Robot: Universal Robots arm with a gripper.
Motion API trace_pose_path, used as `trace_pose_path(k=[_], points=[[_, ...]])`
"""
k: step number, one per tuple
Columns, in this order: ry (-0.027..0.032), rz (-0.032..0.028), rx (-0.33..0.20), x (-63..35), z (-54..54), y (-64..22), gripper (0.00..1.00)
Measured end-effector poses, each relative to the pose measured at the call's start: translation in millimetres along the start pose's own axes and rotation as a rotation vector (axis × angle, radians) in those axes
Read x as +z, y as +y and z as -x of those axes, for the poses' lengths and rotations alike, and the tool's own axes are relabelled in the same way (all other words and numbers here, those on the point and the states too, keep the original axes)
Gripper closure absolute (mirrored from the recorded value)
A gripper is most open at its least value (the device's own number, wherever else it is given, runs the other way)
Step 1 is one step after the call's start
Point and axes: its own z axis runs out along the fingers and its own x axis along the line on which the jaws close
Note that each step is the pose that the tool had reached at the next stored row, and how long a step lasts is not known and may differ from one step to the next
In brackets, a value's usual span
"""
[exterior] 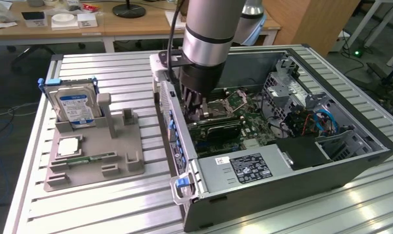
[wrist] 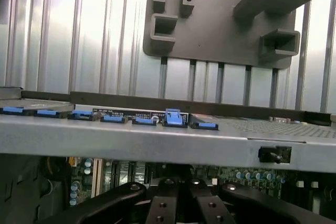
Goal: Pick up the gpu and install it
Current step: 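Press down on the gpu until it lock into place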
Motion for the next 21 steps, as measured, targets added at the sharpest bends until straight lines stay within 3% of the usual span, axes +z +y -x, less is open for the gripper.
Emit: trace_pose_path(k=[7, 10, 21], points=[[0.0002, 0.0002, 0.001, -1.1, -1.4, -23.8, 0.89], [0.0001, 0.0002, 0.001, 0.1, -1.7, -27.8, 0.89], [-0.0004, 0.0000, 0.003, 5.0, -3.8, -58.2, 0.89]])
